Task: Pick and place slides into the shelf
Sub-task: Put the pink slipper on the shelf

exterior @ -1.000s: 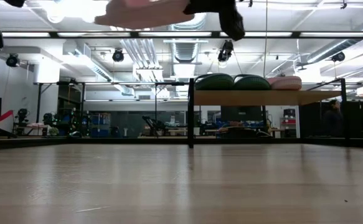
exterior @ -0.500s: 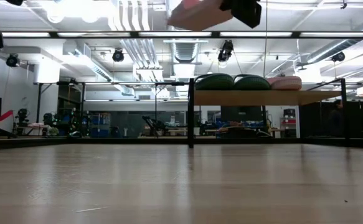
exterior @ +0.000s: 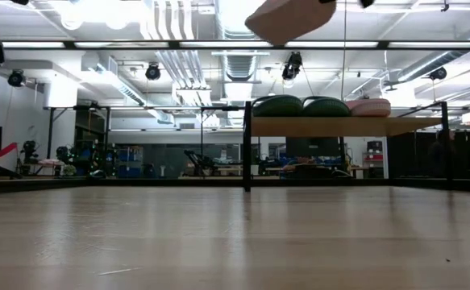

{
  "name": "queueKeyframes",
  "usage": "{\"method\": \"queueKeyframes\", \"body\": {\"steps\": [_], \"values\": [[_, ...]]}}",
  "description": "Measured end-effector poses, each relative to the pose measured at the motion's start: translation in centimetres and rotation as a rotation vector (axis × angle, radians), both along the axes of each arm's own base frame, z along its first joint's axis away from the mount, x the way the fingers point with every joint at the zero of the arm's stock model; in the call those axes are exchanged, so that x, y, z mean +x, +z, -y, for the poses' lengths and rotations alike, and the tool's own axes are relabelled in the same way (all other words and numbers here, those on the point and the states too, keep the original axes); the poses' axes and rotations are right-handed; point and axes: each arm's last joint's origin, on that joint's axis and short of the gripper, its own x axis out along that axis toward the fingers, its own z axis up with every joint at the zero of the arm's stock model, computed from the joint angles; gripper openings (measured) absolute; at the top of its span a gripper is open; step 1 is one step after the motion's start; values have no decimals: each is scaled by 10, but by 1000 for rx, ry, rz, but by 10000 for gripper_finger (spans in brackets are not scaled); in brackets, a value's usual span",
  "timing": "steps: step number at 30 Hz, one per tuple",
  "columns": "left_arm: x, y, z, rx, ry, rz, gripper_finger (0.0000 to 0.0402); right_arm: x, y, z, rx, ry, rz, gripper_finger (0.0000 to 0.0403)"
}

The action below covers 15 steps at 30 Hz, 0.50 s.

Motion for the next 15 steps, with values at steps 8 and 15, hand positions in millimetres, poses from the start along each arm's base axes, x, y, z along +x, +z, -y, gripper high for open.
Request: {"method": "queueKeyframes", "body": {"steps": [8,15], "values": [[0,0,0,-1,4,1,231,-44,17,16,266,153,196,17],[2,-5,-2,9,25,-7,231,-37,5,15,166,-66,146,14]]}}
